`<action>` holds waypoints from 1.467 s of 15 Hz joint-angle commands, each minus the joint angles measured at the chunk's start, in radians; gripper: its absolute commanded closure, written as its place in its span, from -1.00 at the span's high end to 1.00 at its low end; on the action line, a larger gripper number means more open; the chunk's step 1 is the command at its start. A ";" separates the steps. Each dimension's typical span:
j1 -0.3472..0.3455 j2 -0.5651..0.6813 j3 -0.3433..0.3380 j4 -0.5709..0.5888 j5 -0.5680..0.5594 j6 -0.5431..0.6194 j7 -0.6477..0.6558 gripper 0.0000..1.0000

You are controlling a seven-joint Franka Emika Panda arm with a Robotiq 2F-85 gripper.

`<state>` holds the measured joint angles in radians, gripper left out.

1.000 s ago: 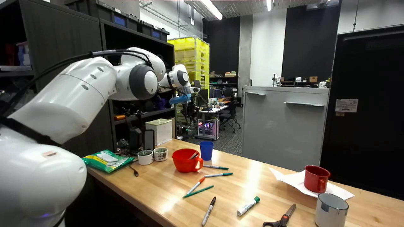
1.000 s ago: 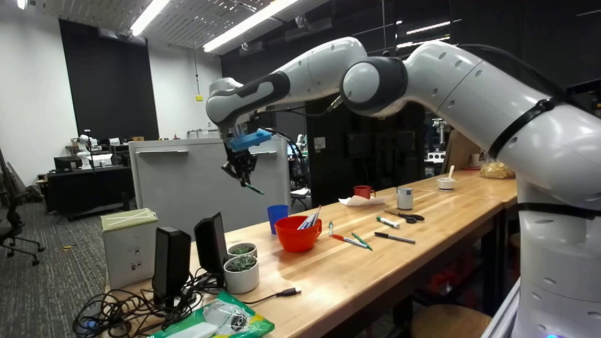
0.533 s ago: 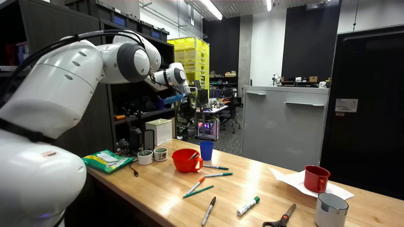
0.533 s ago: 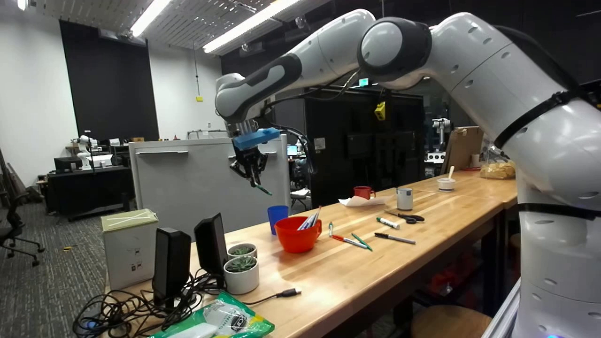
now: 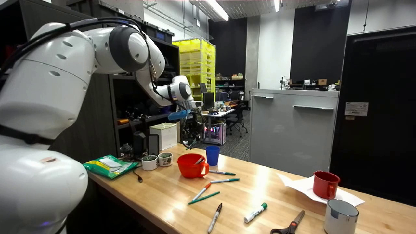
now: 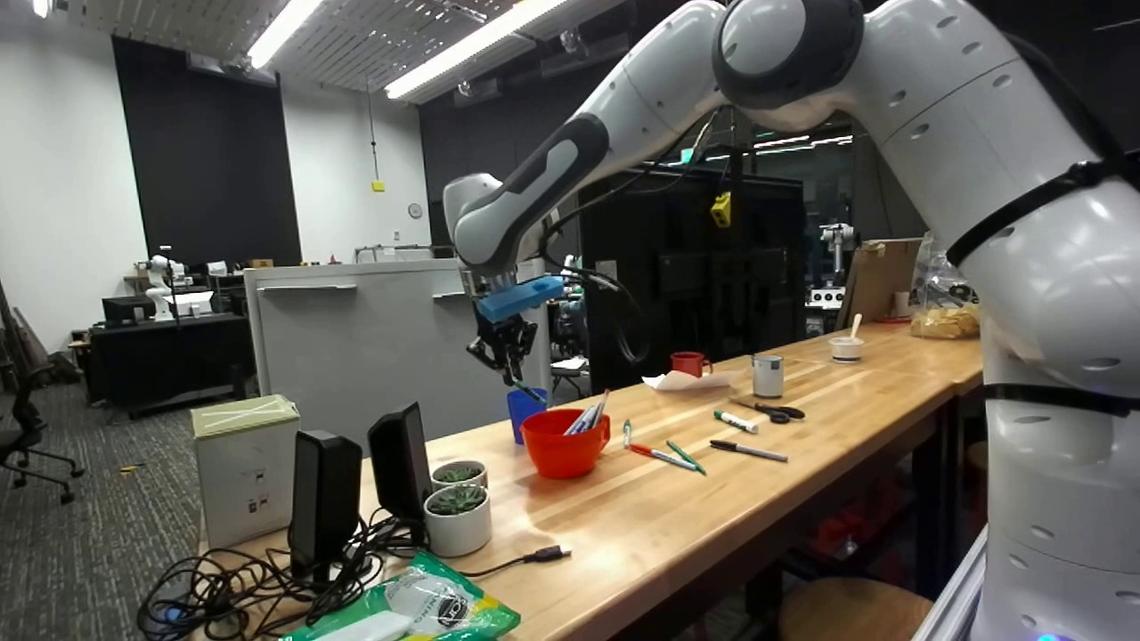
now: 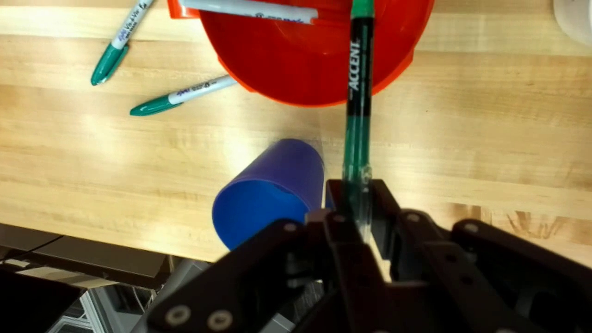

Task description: Put one green pen in the orange bowl.

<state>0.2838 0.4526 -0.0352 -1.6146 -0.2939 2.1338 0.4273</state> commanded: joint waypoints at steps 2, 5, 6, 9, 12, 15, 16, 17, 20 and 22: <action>-0.028 -0.135 -0.002 -0.300 -0.048 0.233 0.031 -0.92; -0.037 -0.185 -0.016 -0.466 -0.091 0.381 0.059 -0.92; -0.037 -0.206 -0.021 -0.521 -0.105 0.424 0.071 -0.92; -0.029 -0.250 -0.041 -0.640 -0.166 0.508 0.122 -0.12; -0.027 -0.291 -0.044 -0.705 -0.224 0.535 0.166 0.28; -0.034 -0.328 -0.026 -0.730 -0.264 0.513 0.190 0.69; -0.036 -0.338 -0.020 -0.733 -0.274 0.506 0.192 0.81; -0.039 -0.349 -0.011 -0.731 -0.276 0.491 0.191 0.97; -0.048 -0.385 0.024 -0.713 -0.243 0.428 0.161 1.00; -0.058 -0.428 0.061 -0.695 -0.147 0.336 0.095 1.00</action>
<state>0.2459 0.1109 -0.0281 -2.3073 -0.5313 2.5875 0.5902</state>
